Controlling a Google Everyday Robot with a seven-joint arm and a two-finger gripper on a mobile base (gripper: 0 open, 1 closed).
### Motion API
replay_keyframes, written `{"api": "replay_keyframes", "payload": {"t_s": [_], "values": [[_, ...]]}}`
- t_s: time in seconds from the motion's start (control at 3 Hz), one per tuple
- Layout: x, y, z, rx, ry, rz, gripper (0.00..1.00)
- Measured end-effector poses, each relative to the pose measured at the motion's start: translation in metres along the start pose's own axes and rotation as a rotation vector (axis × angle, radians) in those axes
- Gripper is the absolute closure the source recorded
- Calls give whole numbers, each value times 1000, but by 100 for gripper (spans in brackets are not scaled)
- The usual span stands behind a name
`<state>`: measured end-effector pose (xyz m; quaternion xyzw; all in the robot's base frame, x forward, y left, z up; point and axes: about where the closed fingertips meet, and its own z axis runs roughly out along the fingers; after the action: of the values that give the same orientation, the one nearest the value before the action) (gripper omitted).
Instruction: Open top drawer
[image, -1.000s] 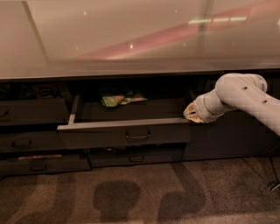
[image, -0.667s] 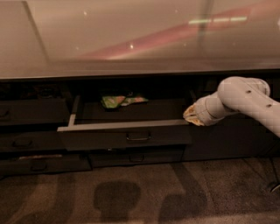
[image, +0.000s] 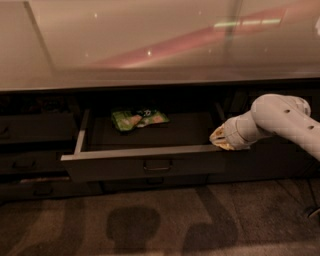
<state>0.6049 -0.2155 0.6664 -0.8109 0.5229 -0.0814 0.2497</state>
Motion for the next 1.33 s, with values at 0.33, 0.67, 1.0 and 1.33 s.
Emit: {"api": "replay_keyframes", "payload": {"t_s": [0.33, 0.67, 1.0, 1.33], "values": [[-16, 28, 6, -7, -58, -8, 100], [-16, 28, 6, -7, -58, -8, 100], [-16, 28, 6, -7, -58, -8, 81], [-16, 28, 6, -7, -58, -8, 58]]}}
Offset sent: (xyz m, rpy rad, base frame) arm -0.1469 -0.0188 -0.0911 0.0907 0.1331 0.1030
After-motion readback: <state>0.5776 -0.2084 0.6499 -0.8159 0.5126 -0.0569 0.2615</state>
